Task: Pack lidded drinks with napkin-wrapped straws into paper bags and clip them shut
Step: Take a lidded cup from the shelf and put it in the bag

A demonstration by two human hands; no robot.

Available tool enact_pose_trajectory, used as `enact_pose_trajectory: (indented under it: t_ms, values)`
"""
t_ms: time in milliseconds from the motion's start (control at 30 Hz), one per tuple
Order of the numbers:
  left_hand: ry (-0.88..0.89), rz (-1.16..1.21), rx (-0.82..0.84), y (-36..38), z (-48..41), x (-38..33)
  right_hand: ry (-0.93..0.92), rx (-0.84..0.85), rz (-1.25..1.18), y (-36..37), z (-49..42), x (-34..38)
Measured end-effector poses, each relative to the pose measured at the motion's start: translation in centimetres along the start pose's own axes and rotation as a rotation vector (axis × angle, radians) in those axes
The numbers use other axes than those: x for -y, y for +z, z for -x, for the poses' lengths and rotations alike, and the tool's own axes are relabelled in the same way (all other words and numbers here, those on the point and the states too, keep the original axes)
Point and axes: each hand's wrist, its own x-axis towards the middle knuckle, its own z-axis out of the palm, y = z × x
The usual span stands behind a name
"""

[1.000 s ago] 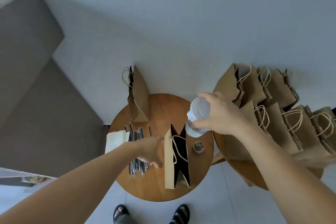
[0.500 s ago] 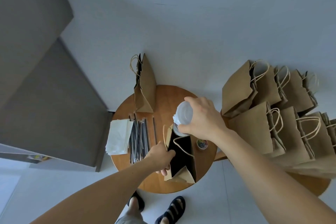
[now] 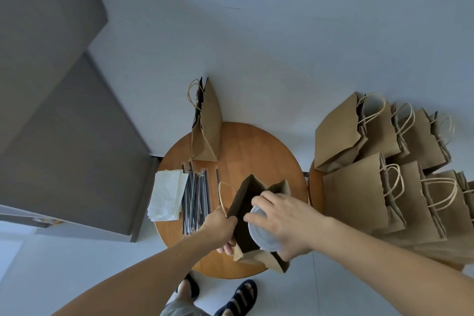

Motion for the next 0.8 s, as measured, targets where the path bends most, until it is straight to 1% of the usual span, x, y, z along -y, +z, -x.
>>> enact_pose_trajectory:
  t_ms: [67,200,300,400,433,467,500,600,733,800]
  values:
    - [-0.009,0.022,0.013,-0.1,0.1,0.4,0.101,0.042,-0.115,1.7,-0.5,0.2]
    - [-0.007,0.021,0.018,0.2,0.5,1.4,0.411,0.147,-0.339,4.6,-2.7,0.6]
    - [-0.002,0.028,-0.011,0.3,0.7,2.1,0.580,0.208,-0.576,5.6,-4.9,-0.2]
    - [0.003,0.012,-0.015,0.0,0.9,2.6,0.786,0.185,-0.800,7.0,-6.2,-1.4]
    - [0.007,0.012,-0.018,0.0,1.0,2.7,0.857,0.164,-0.834,7.5,-6.7,-1.4]
    - [0.007,0.012,-0.019,-0.1,1.1,2.7,0.895,0.144,-0.813,8.0,-7.3,-1.1]
    - [0.005,0.014,-0.014,0.0,1.3,2.7,0.896,0.126,-0.739,8.4,-8.0,-0.7]
    - [0.012,0.050,0.005,0.4,1.5,2.5,0.791,0.068,-0.482,9.8,-10.0,0.7]
    - [0.017,0.102,0.035,0.6,1.7,2.1,0.727,0.140,-0.450,12.4,-11.3,1.3]
    - [0.024,0.099,0.043,0.7,1.7,2.1,0.705,0.162,-0.390,14.0,-11.4,1.6]
